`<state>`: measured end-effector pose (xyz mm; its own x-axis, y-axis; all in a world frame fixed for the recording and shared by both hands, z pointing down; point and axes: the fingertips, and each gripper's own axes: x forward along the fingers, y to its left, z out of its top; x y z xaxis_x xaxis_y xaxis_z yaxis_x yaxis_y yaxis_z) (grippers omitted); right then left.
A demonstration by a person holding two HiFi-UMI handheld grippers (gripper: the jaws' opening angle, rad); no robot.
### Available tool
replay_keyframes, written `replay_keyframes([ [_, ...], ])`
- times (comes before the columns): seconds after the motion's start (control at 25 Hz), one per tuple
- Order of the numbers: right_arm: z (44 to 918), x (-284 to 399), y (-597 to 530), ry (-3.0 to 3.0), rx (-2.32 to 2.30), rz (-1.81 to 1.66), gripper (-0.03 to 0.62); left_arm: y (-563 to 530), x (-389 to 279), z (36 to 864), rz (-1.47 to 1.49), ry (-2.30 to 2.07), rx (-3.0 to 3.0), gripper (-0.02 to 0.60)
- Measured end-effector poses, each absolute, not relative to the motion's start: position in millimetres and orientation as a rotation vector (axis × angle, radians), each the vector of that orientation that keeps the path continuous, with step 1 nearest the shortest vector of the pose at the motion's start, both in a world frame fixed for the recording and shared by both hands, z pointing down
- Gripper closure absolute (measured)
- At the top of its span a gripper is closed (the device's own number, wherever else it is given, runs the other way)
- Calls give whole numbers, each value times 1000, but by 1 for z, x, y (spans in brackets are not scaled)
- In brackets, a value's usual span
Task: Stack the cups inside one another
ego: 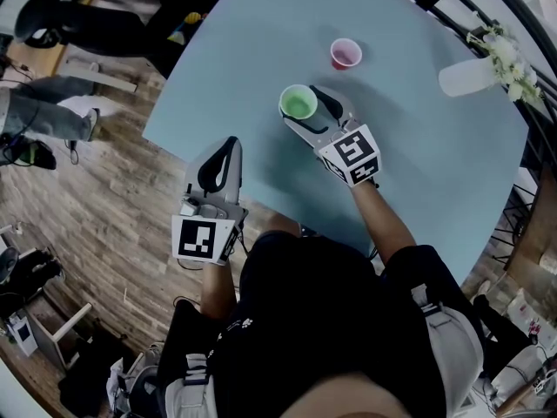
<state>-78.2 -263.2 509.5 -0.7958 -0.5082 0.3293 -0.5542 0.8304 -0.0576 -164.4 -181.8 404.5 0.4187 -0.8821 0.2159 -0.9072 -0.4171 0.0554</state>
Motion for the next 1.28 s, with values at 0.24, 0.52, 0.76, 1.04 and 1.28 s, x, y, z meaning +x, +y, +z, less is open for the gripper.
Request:
replay_keyframes([
  [0.24,528,-83,-263,-2667,782,231,261,-183,-168,407,235,-1598,2491,589],
  [0.52,543,-84,-263,-2633,758,238,261,-186,-169,408,238,-1594,2490,589],
  [0.76,551,-84,-262,-2618,740,256,261,-187,-170,409,240,-1589,2490,589],
  [1.04,533,-84,-263,-2673,765,278,258,-191,-170,410,259,-1569,2491,589],
  [1.28,505,-70,-264,-2737,850,308,280,-200,-158,407,233,-1519,2538,589],
])
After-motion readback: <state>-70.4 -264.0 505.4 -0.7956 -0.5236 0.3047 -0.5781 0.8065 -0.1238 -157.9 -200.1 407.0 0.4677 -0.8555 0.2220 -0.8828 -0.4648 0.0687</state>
